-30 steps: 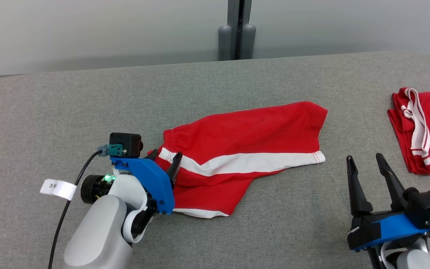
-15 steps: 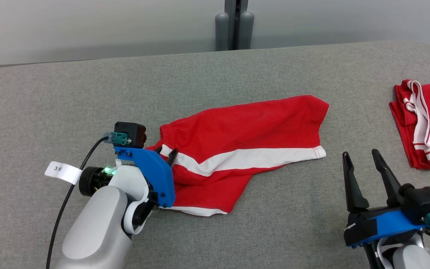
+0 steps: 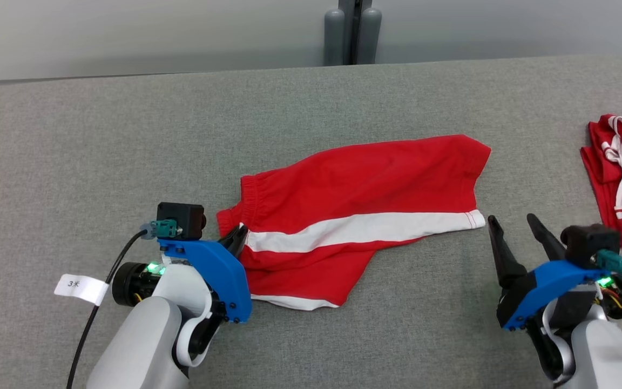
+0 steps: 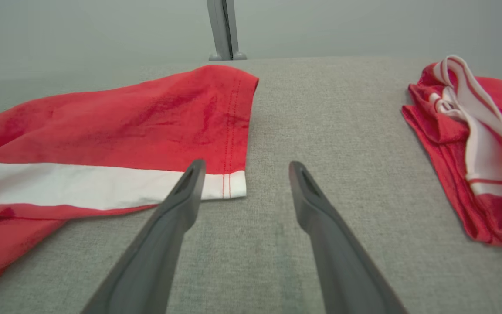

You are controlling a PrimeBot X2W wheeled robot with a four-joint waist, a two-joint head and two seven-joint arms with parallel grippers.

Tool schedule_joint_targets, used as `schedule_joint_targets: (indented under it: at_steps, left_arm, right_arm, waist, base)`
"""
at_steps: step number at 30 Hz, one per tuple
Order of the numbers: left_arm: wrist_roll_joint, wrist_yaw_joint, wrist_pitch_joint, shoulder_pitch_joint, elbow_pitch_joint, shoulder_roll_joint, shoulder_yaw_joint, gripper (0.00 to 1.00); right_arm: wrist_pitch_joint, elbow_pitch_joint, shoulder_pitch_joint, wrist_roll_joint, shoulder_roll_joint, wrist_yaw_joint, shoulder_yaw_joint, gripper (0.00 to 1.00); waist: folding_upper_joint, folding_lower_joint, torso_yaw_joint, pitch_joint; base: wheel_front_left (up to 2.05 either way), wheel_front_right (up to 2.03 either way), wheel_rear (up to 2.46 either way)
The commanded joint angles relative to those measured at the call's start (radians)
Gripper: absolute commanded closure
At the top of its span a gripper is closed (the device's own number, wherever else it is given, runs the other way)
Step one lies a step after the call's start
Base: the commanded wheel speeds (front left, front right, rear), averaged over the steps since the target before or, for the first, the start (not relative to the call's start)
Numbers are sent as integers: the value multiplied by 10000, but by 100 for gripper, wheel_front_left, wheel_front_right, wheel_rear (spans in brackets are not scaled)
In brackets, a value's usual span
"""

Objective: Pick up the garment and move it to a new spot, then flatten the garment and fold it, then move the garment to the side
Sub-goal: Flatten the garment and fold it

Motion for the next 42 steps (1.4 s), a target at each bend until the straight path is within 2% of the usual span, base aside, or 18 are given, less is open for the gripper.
schedule_joint_targets:
  at_steps: [1, 7, 14, 18, 19, 20, 21, 25, 28, 34, 35, 42]
  left_arm:
    - [-19, 34, -80, 67, -97, 29, -1, 100]
    - [-67, 15, -221, 63, -283, -9, -60, 100]
    - [-70, -11, -317, -90, -329, 11, -99, 100]
    - [-128, -34, -386, -138, -325, 9, -96, 100]
    - [-153, -34, -403, -148, -315, 3, -94, 100]
    - [-164, -26, -412, -154, -302, 0, -87, 100]
    - [-181, -15, -435, -154, -297, -12, -69, 100]
    - [-380, -56, -809, -44, -410, -138, 108, 100]
    - [-801, -219, -1260, 144, -658, -326, 348, 100]
    - [-1892, -500, -1874, 613, -1650, -627, 837, 100]
    - [-1892, -500, -1874, 613, -1650, -627, 837, 100]
    - [-3532, -724, -1748, 1125, -3549, -768, 1270, 100]
  right_arm:
    - [289, 168, -275, 29, -3, 3, -83, 0]
    - [1679, 1403, -1338, 354, -9, 3, -146, 0]
    - [1991, 2948, -2345, 482, -12, 3, -101, 0]
    - [2164, 3877, -2652, 325, 5, 3, 0, 24]
    - [2095, 3995, -2719, 386, 7, 3, 107, 51]
    - [1938, 4065, -2786, 412, 16, 4, 212, 65]
    - [1839, 4134, -2849, 403, 24, 4, 301, 100]
    - [1261, 3870, -2962, 362, -13, 3, 271, 100]
    - [896, 3216, -2787, 537, -10, 3, 191, 100]
    - [921, 700, -2014, 911, -13, 3, 89, 100]
    - [921, 700, -2014, 911, -13, 3, 89, 100]
    - [1842, -2844, -948, 1331, -9, 3, -119, 100]
  waist:
    - [0, 1, 76, 73]
    - [0, 1, 197, 265]
    - [0, 1, 211, 427]
    - [0, 1, 227, 471]
    - [0, 1, 234, 484]
    - [0, 1, 239, 493]
    - [0, 1, 244, 496]
    - [0, 1, 250, 411]
    - [0, 1, 232, 252]
    - [0, 1, 148, -122]
    - [0, 1, 148, -122]
    - [0, 1, 81, -401]
  base:
    - [0, 0, 0]
    - [0, 0, 0]
    - [0, 0, 0]
    - [0, 0, 0]
    - [0, 0, 0]
    - [0, 0, 0]
    - [0, 0, 0]
    - [0, 0, 0]
    - [0, 0, 0]
    - [0, 0, 0]
    - [0, 0, 0]
    - [0, 0, 0]
